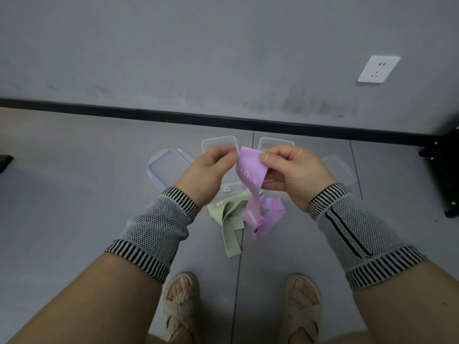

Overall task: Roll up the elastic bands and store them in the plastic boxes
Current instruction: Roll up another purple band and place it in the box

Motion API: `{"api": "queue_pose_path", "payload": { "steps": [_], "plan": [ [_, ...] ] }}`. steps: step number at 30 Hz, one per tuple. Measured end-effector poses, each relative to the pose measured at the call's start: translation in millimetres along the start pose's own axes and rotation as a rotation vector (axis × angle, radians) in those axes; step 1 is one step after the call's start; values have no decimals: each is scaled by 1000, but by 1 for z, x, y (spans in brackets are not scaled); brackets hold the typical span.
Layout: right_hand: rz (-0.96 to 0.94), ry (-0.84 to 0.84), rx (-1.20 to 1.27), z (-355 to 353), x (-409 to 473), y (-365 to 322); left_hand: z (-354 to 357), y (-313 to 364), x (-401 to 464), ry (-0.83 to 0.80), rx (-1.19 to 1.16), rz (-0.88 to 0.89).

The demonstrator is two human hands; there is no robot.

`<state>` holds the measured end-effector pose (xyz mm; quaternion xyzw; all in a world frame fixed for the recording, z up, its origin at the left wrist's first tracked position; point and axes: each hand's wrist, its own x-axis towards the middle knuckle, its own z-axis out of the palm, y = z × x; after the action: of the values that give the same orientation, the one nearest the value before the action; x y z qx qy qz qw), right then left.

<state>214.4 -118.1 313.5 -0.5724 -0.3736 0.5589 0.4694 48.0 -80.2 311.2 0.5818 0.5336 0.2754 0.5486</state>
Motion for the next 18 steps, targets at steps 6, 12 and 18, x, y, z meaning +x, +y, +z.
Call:
{"api": "queue_pose_path", "payload": {
  "steps": [6,12,18],
  "plan": [
    [25,-20,94,-1,-1,-4,7,0,-2,-88,30,32],
    [1,59,98,-1,1,-2,16,3,-6,-137,-176,-67],
    [-48,211,119,5,6,4,33,4,-12,-114,-207,-49]
  ]
}}
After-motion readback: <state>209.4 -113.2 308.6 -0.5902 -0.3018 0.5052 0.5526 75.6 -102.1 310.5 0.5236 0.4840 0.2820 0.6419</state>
